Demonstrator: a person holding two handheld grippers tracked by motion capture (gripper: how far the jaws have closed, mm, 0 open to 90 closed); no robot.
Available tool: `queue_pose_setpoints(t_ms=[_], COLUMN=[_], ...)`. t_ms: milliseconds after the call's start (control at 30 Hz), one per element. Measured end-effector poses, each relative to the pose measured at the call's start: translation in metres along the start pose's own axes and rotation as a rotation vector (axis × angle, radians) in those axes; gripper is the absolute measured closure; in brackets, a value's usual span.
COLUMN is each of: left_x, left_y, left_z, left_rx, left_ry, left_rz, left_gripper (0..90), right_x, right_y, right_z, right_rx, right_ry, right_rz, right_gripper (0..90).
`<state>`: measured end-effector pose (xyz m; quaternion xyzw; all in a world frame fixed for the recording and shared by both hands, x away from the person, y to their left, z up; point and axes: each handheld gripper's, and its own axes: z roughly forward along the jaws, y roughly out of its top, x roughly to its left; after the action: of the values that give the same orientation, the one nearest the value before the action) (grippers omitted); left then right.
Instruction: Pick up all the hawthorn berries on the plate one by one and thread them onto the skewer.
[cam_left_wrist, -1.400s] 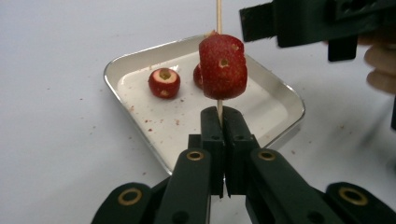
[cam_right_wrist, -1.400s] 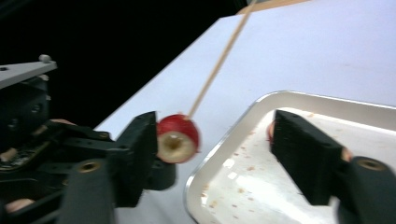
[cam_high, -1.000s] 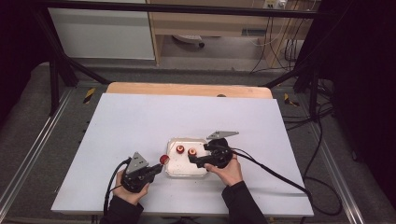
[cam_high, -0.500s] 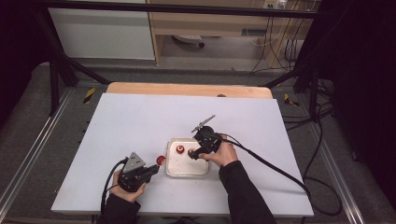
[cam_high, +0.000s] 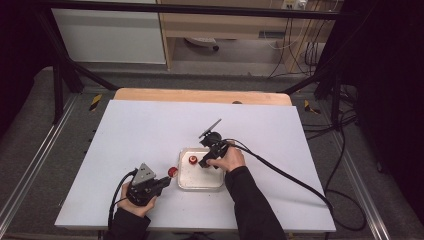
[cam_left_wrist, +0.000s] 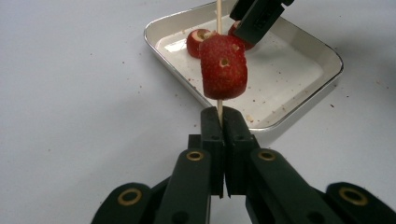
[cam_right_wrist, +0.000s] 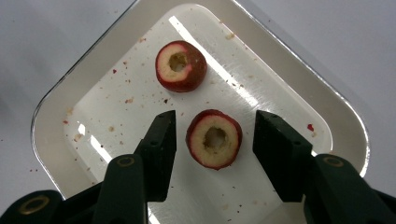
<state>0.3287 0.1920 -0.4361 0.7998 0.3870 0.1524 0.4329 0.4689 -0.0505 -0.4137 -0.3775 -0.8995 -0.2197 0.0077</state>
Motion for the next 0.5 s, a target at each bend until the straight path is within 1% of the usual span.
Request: queue_pose_setpoints(t_ms=[33,167,200,233,267,300,367,400,500], left_x=[-0.0001,-0.0005,-0.0005,-0.0006,-0.0007,-0.0007,-0.0005,-0.0006,-0.0005], left_y=[0.0,0.0002,0.0002,0.0001,0.0001,0.0001,0.0002,0.0002,0.0003], left_z=[0.0,0.0001,0.0001,0.0002,0.0002,0.0001,0.0001,0.0,-0.0004], left_rx=[0.0,0.0,0.001,0.001,0.001,0.001,0.001,0.001,-0.001], left_ry=[0.0,0.0,0.0,0.0,0.001,0.001,0.001,0.003,0.005], left_rz=[0.001,0.002,0.002,0.002,0.003,0.003,0.004,0.002,0.004], left_gripper=[88.1,88.1,88.1,88.1,88.1,88.1,88.1,88.1,88.1], right_x=[-0.001,-0.0031,-0.0031,-0.0032,-0.0042,-0.0044,-0.0047,-0.0044,-0.0049], right_y=[0.0002,0.0014,0.0019,0.0021,0.0019,0.002,0.0022,0.0022,0.0019], right_z=[0.0009,0.0029,0.0034,0.0037,0.0039,0.0041,0.0042,0.0043,0.0029], right_rx=[0.01,0.008,0.004,0.012,0.019,0.023,0.027,0.025,0.014], right_ry=[0.001,0.017,0.021,0.017,0.021,0.029,0.03,0.032,0.025], right_rz=[0.006,0.038,0.055,0.067,0.064,0.071,0.08,0.088,0.083], right_gripper=[51.3,55.7,56.6,57.2,58.4,59.6,59.8,60.0,60.2])
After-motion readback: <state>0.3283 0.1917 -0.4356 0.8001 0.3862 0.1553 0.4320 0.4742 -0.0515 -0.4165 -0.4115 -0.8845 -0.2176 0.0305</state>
